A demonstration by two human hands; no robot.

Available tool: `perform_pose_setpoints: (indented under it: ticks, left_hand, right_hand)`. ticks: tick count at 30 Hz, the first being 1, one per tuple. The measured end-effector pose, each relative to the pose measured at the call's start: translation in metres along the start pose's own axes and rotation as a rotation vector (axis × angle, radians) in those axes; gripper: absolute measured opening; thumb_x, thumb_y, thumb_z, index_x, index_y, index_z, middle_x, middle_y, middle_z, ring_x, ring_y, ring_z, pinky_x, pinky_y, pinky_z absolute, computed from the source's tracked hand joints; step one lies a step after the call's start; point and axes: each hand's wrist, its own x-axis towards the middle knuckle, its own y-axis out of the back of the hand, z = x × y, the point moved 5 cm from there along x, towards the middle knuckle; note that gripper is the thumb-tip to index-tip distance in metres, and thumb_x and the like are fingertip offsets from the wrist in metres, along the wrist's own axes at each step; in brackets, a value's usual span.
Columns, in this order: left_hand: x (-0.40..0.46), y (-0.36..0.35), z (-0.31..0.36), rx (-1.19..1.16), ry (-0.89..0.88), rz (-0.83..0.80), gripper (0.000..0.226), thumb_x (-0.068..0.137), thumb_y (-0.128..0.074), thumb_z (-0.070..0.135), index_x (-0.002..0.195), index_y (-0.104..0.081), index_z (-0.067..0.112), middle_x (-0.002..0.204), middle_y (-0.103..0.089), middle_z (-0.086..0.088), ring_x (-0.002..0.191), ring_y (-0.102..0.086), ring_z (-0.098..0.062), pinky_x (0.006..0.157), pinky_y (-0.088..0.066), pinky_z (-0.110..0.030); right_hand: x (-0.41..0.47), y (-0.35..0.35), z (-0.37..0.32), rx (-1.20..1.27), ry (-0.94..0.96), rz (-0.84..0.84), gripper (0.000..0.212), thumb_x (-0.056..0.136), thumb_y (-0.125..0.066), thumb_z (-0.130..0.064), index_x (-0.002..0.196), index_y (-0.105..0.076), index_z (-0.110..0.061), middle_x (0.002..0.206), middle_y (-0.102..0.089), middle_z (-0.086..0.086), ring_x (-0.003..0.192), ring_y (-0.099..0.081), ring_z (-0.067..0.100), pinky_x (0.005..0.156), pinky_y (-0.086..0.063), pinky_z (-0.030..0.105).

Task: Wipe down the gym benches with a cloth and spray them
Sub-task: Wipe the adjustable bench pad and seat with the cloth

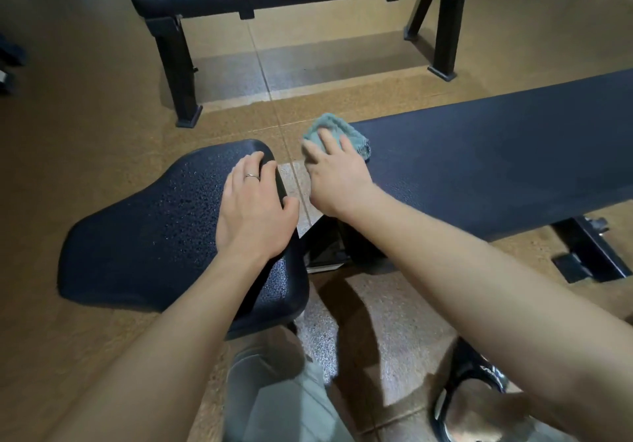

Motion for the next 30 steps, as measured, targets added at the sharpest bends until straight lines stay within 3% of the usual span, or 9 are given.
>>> perform_pose_setpoints:
  ticks: [5, 9, 13, 16, 20, 24, 30]
  left_hand:
    - [0.000, 0.002, -0.003, -0.028, 0.006, 0.000, 0.059, 0.094, -0.054, 0.035, 0.148, -0.046, 0.014, 0.162, -0.032, -0.004, 0.152, -0.023, -0.023, 0.127, -0.018, -0.041]
    - [-0.001, 0.002, -0.005, -0.047, 0.006, -0.001, 0.059, 0.094, -0.055, 0.035, 0.149, -0.046, 0.015, 0.162, -0.032, -0.003, 0.152, -0.023, -0.022, 0.126, -0.019, -0.040]
    - [0.001, 0.001, -0.003, -0.032, 0.010, 0.010, 0.059, 0.093, -0.053, 0.035, 0.148, -0.047, 0.013, 0.160, -0.034, -0.004, 0.150, -0.024, -0.022, 0.126, -0.019, -0.039]
    - [0.002, 0.000, -0.002, -0.015, 0.009, 0.007, 0.058, 0.093, -0.052, 0.035, 0.145, -0.048, 0.011, 0.158, -0.035, -0.006, 0.149, -0.024, -0.024, 0.125, -0.021, -0.040]
    - [0.003, 0.000, 0.000, -0.003, -0.008, 0.007, 0.056, 0.093, -0.054, 0.034, 0.143, -0.049, 0.009, 0.156, -0.036, -0.010, 0.148, -0.026, -0.028, 0.124, -0.023, -0.044]
    - [0.002, 0.000, 0.000, 0.017, -0.017, -0.011, 0.058, 0.095, -0.053, 0.034, 0.147, -0.046, 0.008, 0.159, -0.033, -0.012, 0.150, -0.023, -0.029, 0.125, -0.021, -0.045]
    - [-0.001, 0.000, -0.001, 0.029, -0.030, -0.033, 0.060, 0.100, -0.050, 0.034, 0.154, -0.038, 0.011, 0.164, -0.027, -0.010, 0.154, -0.017, -0.028, 0.127, -0.016, -0.045]
  right_hand:
    - [0.050, 0.018, 0.027, 0.235, -0.137, 0.003, 0.047, 0.097, -0.038, -0.036, 0.137, -0.058, -0.019, 0.139, -0.051, 0.010, 0.132, -0.042, 0.033, 0.111, -0.028, 0.045]
    - [0.039, 0.007, 0.080, 0.410, -0.301, 0.096, 0.053, 0.104, -0.020, -0.037, 0.137, -0.056, -0.014, 0.142, -0.052, 0.017, 0.132, -0.046, 0.036, 0.109, -0.030, 0.045]
    - [0.030, -0.015, 0.130, 0.420, -0.424, 0.092, 0.054, 0.105, -0.017, -0.034, 0.139, -0.052, -0.010, 0.146, -0.049, 0.018, 0.137, -0.040, 0.035, 0.116, -0.027, 0.046]
    - [0.022, -0.016, 0.104, 0.459, -0.427, 0.087, 0.052, 0.105, -0.019, -0.033, 0.150, -0.041, -0.017, 0.158, -0.036, 0.010, 0.148, -0.024, 0.033, 0.121, -0.018, 0.050]
    - [-0.040, -0.013, 0.036, 0.462, -0.257, 0.088, 0.057, 0.107, -0.021, -0.036, 0.162, -0.014, -0.026, 0.171, -0.006, 0.001, 0.156, -0.001, 0.033, 0.125, -0.005, 0.051]
    - [-0.133, -0.035, -0.027, 0.330, -0.193, 0.307, 0.054, 0.104, -0.036, -0.034, 0.156, -0.037, -0.019, 0.168, -0.023, 0.005, 0.154, -0.017, 0.036, 0.124, -0.012, 0.054]
    - [-0.177, -0.069, -0.019, 0.327, -0.304, 0.547, 0.051, 0.104, -0.042, -0.027, 0.155, -0.041, -0.020, 0.161, -0.039, 0.006, 0.149, -0.032, 0.035, 0.124, -0.020, 0.052]
